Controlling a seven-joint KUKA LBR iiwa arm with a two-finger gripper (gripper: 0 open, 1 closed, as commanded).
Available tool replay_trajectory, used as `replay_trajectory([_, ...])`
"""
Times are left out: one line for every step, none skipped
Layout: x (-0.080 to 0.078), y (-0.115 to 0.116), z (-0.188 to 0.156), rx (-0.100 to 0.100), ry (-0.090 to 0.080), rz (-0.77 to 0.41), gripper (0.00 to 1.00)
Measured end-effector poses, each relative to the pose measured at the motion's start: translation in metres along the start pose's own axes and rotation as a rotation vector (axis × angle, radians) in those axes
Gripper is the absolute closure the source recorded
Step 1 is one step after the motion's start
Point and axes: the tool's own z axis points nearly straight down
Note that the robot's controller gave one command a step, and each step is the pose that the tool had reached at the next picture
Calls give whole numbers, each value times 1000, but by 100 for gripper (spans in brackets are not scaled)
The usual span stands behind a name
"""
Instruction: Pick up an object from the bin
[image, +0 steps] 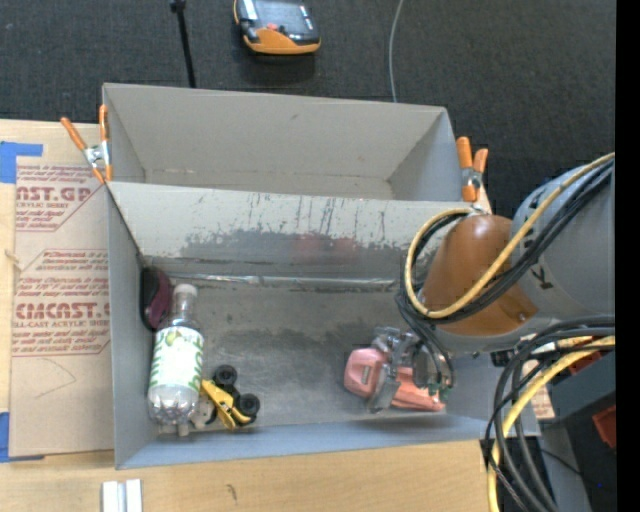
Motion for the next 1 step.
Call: replay_trajectory([1,0,-9,0,3,0,100])
